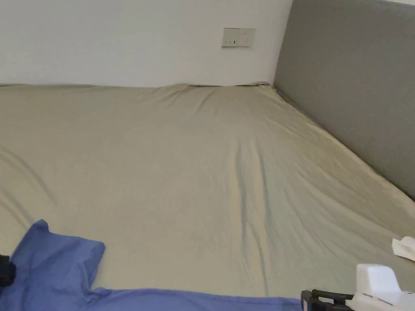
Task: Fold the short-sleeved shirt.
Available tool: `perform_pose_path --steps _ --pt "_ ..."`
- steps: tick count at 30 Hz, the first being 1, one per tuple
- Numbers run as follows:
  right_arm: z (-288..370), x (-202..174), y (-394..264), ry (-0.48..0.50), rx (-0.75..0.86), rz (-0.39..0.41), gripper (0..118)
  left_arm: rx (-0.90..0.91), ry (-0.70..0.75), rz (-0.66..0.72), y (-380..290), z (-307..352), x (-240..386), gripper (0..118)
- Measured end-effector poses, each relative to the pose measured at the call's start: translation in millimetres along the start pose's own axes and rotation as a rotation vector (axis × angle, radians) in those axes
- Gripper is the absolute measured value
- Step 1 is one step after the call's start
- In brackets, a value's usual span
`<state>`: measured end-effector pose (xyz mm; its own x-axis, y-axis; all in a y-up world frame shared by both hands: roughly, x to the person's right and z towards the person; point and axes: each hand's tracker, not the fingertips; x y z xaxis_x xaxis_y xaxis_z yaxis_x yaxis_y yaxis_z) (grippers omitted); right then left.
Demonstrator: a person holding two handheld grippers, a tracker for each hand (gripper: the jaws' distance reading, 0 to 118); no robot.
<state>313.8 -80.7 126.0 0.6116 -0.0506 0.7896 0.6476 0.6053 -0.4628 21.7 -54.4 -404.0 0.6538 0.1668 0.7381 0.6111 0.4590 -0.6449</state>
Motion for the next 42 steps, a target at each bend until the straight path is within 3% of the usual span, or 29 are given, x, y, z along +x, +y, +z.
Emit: perform_pose_path --steps 5,7,9,10,11,12,13,16,20,28,30,36,42 --pt "-64.0 25.0 -3.8 0.04 -0.161 -0.101 114 -0.007 -0.021 0.028 -0.2 -6.1 2.8 0" --pt "-77.1 19.9 -2.8 0.01 -0.197 -0.098 89 -0.019 -0.013 0.02 -1.3 -7.0 3.2 0" --pt "-78.3 10.9 -2.6 -0.05 -0.198 -0.024 71 -0.025 -0.012 0.019 -2.9 -7.5 2.1 0" --pt "-73.8 4.9 -0.5 -0.034 -0.185 -0.004 58 -0.025 -0.012 0.02 -3.1 -6.8 -0.1 0" --pt "-68.2 4.2 2.3 -0.016 -0.178 -0.007 29 -0.022 -0.01 0.026 -3.1 -5.5 -1.9 0" --pt "-64.0 3.0 5.1 0.027 -0.152 -0.019 9 -0.016 -0.009 0.029 -3.1 -3.4 -3.8 0" --pt "-59.9 1.3 7.2 0.068 -0.137 -0.049 9 -0.01 -0.009 0.036 -5.7 0.7 -2.9 0" --pt "-45.9 -2.6 15.5 0.042 -0.111 -0.009 9 0.022 -0.03 0.055 -12.0 20.3 -6.8 0" --pt "-4.3 5.3 16.6 0.128 -0.034 -0.059 9 0.089 -0.057 0.072 -34.1 71.8 -15.7 0" --pt "102.1 21.0 -12.4 0.191 0.058 0.007 9 0.202 -0.077 0.106 -144.5 197.2 -15.9 0" --pt "124.6 16.9 -27.8 0.184 0.063 0.054 9 0.211 -0.067 0.118 -180.1 213.7 -15.3 0" --pt "147.8 22.6 -85.2 0.174 -0.014 0.11 9 0.162 -0.023 0.183 -281.4 220.9 -26.7 0" --pt "116.3 31.3 -144.8 0.154 -0.147 0.132 9 0.11 0.013 0.275 -357.3 186.5 -38.6 0"
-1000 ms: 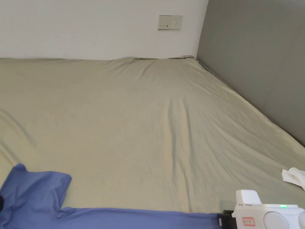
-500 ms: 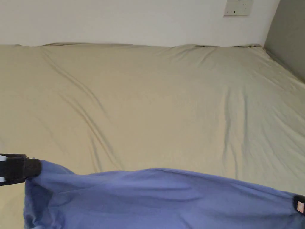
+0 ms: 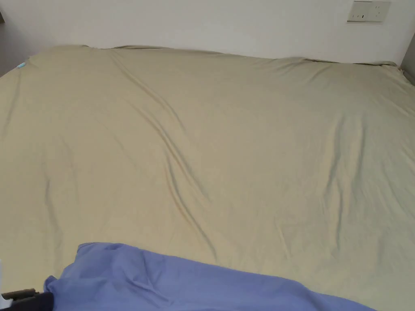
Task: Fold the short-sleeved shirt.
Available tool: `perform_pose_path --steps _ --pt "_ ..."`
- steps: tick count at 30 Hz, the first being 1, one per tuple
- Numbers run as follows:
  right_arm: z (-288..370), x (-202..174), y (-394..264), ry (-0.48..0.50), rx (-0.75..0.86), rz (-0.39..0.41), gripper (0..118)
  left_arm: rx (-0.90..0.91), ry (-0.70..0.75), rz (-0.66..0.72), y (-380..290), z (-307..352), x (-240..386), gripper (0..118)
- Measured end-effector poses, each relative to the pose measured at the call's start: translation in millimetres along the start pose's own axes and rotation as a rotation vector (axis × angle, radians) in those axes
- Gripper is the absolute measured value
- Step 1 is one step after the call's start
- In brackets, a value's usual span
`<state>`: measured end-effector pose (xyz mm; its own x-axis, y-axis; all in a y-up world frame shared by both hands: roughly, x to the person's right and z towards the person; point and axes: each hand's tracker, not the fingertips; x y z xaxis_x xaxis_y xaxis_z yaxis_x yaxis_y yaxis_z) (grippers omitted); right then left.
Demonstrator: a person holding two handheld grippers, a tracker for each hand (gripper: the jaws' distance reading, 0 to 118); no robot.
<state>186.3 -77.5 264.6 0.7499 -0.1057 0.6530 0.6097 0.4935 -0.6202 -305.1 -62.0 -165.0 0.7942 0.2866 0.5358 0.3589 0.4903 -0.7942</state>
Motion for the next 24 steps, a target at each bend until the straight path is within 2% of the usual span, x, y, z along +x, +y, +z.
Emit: perform_pose_path --steps 3,8,9,10,11,12,13,14,15,16,17,21,23,24 --pt "-16.8 -8.7 -19.7 -0.039 -0.04 0.054 9 -0.023 0.007 0.035 -18.4 -19.2 -9.4 0" --pt "-39.2 8.4 -31.3 -0.045 -0.007 0.016 9 -0.027 0.033 0.046 -33.7 -32.8 -16.4 0" --pt "-39.2 6.2 -30.4 -0.05 0.013 0.031 14 -0.027 0.036 0.046 -34.6 -34.4 -15.7 1" --pt "-37.1 3.2 -29.4 -0.07 0.038 0.059 27 -0.01 0.043 0.029 -35.4 -33.2 -13.8 11" --pt "-32.1 -0.9 -28.4 -0.098 0.062 0.1 53 0.015 0.042 0.016 -35.4 -27.5 -10.0 34" --pt "-21.9 -3.7 -24.8 -0.154 0.102 0.16 90 0.049 0.059 -0.011 -34.9 -20.0 -5.8 78" --pt "-10.9 -9.3 -21.5 -0.23 0.141 0.2 90 0.086 0.097 -0.041 -33.7 -9.9 0.7 78" --pt "2.2 -14.3 -17.8 -0.275 0.194 0.23 99 0.139 0.141 -0.07 -31.9 1.7 8.3 89" --pt "17.5 -19.2 -13.5 -0.298 0.274 0.243 114 0.205 0.154 -0.109 -30.5 15.9 17.4 108" --pt "36.1 -29.5 -8.9 -0.294 0.386 0.232 118 0.288 0.162 -0.139 -27.5 29.2 30.3 118" --pt "49.9 -37.1 -2.6 -0.331 0.457 0.226 118 0.376 0.137 -0.148 -21.8 42.9 41.6 116" --pt "85.7 -72.9 17.3 -0.242 0.725 0.114 118 0.644 0.079 -0.178 -9.4 67.5 84.1 118" --pt "91.3 -89.8 17.0 -0.18 0.809 0.09 118 0.75 0.092 -0.207 -14.2 67.4 97.4 117" --pt "91.6 -100.3 16.0 -0.145 0.851 0.083 110 0.813 0.097 -0.233 -18.1 67.1 106.1 103"
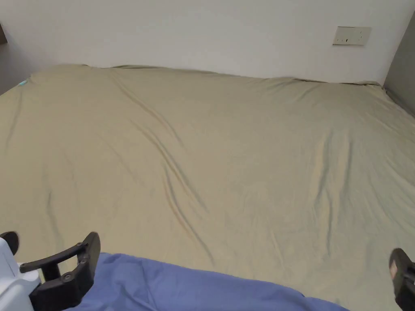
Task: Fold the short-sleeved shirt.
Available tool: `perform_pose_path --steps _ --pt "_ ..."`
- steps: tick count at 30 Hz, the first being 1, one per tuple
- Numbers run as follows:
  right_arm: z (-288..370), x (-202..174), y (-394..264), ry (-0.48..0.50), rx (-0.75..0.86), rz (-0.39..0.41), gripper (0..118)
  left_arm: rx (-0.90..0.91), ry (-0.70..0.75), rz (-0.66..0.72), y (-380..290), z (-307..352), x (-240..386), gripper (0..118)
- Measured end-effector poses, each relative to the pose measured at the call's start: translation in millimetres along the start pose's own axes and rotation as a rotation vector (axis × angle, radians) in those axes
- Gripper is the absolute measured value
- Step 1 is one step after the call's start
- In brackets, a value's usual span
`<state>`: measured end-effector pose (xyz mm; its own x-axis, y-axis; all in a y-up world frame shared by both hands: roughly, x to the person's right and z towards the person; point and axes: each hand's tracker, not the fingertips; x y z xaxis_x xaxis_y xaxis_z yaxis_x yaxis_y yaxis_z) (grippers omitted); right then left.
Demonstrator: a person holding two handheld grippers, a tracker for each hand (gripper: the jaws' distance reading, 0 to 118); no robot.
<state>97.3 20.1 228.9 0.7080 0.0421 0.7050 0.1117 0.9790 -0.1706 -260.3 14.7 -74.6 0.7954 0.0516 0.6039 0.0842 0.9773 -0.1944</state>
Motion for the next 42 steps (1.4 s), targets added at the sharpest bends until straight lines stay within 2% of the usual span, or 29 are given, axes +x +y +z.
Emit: perform_pose_path --steps 1,2,3,5,6,9,12,14,17,18,20,21,22,24,25,30,32,34,38,42 --pt "3.1 -8.2 -1.9 0.011 0.039 -0.015 88 0.038 0.012 -0.022 -2.2 1.9 8.5 78" --pt "4.6 -15.5 -3.7 0.018 0.051 -0.028 53 0.048 0.023 -0.037 -4.0 2.6 15.6 38" --pt "4.6 -23.9 -7.9 0.017 0.068 -0.037 3 0.049 0.018 -0.05 -12.0 2.4 17.1 2" --pt "7.5 -37.5 -19.0 -0.006 0.083 -0.014 2 0.067 0.001 -0.058 -17.6 7.2 25.5 0" --pt "6.7 -41.4 -21.9 0.031 0.058 0.003 2 0.038 -0.053 -0.043 -19.0 8.4 31.1 0" --pt "5.6 -54.9 -31.4 0.062 0.042 -0.011 2 0.049 -0.035 -0.035 -29.6 15.4 32.9 0" --pt "3.8 -67.9 -32.5 0.08 0.014 0.012 2 0.001 -0.026 -0.009 -27.8 7.0 13.4 0" --pt "3.0 -73.1 -34.8 0.095 -0.003 0.016 2 -0.087 -0.03 0.075 -19.8 -9.6 -12.8 0" --pt "0.2 -80.3 -31.3 0.128 -0.026 0.037 2 -0.379 -0.178 0.327 -2.8 -61.7 -74.0 0" --pt "0.0 -83.5 -31.7 0.134 -0.028 0.046 2 -0.537 -0.226 0.424 -4.0 -84.2 -96.6 4" --pt "-1.8 -85.7 -29.4 0.147 -0.039 0.054 2 -0.726 -0.279 0.572 -10.8 -119.3 -133.0 7" --pt "-1.4 -88.1 -29.7 0.151 -0.04 0.054 2 -0.785 -0.314 0.574 -19.3 -131.2 -151.8 16" --pt "-1.3 -90.8 -30.2 0.155 -0.044 0.054 2 -0.826 -0.358 0.599 -28.8 -139.4 -167.9 42" --pt "-2.9 -92.2 -29.9 0.155 -0.059 0.057 2 -0.883 -0.457 0.665 -47.8 -145.7 -180.7 118" --pt "-4.3 -94.1 -31.2 0.156 -0.07 0.058 2 -0.858 -0.542 0.743 -51.7 -142.7 -192.7 115" --pt "-10.3 -101.5 -33.2 0.159 -0.117 0.065 2 -0.897 -0.6 0.922 -97.0 -134.9 -182.4 118" --pt "-11.0 -101.7 -31.7 0.153 -0.127 0.072 2 -0.972 -0.628 0.936 -127.4 -155.0 -193.2 118" --pt "-11.0 -103.2 -30.2 0.155 -0.135 0.079 2 -0.959 -0.636 0.898 -138.5 -158.8 -190.8 116" --pt "-13.8 -105.6 -26.4 0.138 -0.149 0.096 2 -0.997 -0.759 1.021 -157.9 -175.8 -197.9 111" --pt "-17.5 -108.4 -27.1 0.128 -0.162 0.093 2 -1.003 -0.819 0.98 -170.8 -204.4 -203.9 111"
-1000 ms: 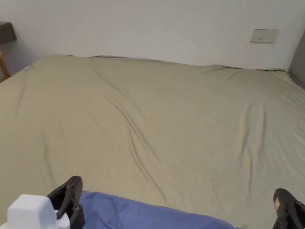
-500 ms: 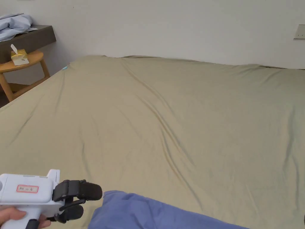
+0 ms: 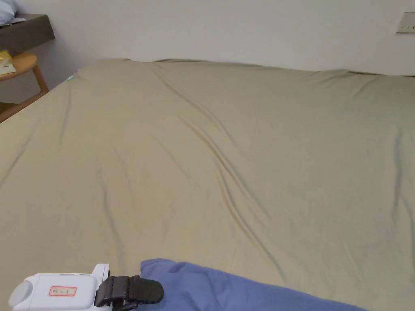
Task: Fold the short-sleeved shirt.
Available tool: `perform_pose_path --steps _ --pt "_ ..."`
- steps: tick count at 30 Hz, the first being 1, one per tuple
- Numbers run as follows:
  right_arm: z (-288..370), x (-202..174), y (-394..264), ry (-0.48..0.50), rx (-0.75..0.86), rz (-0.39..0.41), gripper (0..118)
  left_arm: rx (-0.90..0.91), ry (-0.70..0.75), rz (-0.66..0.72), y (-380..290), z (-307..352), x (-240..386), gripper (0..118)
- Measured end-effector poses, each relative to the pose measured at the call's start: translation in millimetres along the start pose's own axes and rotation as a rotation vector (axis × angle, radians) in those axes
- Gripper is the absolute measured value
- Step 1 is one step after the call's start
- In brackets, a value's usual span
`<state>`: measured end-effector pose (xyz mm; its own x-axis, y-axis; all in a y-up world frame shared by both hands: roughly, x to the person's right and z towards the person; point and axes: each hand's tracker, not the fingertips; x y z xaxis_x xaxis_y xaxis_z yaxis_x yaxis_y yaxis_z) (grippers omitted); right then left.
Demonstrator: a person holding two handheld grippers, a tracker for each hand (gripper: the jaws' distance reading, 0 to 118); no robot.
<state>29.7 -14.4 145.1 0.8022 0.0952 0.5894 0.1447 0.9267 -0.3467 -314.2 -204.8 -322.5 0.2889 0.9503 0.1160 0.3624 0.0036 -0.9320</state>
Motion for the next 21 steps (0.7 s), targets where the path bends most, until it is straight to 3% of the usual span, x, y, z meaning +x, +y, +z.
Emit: perform_pose_path --steps 4,5,6,7,8,9,10,11,13,21 --pt "-1.3 -4.4 1.4 0.004 -0.008 0.014 2 -0.057 0.009 -0.025 -5.0 -37.5 14.8 109" --pt "-1.4 -6.1 1.7 0.003 -0.01 0.023 2 -0.057 0.016 -0.031 -4.7 -37.3 19.8 104" --pt "-0.9 -6.3 1.6 0.003 -0.011 0.029 2 -0.055 0.024 -0.032 -4.2 -38.5 21.3 84" --pt "-0.9 -6.6 1.7 0.004 -0.012 0.033 2 -0.052 0.057 -0.036 -3.9 -38.0 22.0 84" --pt "-1.1 -6.8 1.7 0.007 -0.013 0.034 2 -0.048 0.103 -0.046 -3.9 -37.0 20.9 76" --pt "-1.5 -7.1 1.8 0.009 -0.014 0.034 2 -0.045 0.166 -0.059 -1.8 -33.3 22.9 54" --pt "-1.5 -6.8 1.8 0.01 -0.016 0.034 2 -0.043 0.27 -0.073 -2.0 -35.1 19.9 16" --pt "-1.9 -7.0 1.8 0.011 -0.017 0.036 2 -0.05 0.32 -0.069 -3.6 -34.9 15.3 9" --pt "-1.9 -7.2 2.1 0.01 -0.02 0.039 2 -0.042 0.164 -0.008 -0.8 -27.1 11.2 8" --pt "2.2 -5.3 8.8 -0.005 -0.016 0.054 2 -0.011 0.167 -0.041 -5.2 -2.1 10.3 7"
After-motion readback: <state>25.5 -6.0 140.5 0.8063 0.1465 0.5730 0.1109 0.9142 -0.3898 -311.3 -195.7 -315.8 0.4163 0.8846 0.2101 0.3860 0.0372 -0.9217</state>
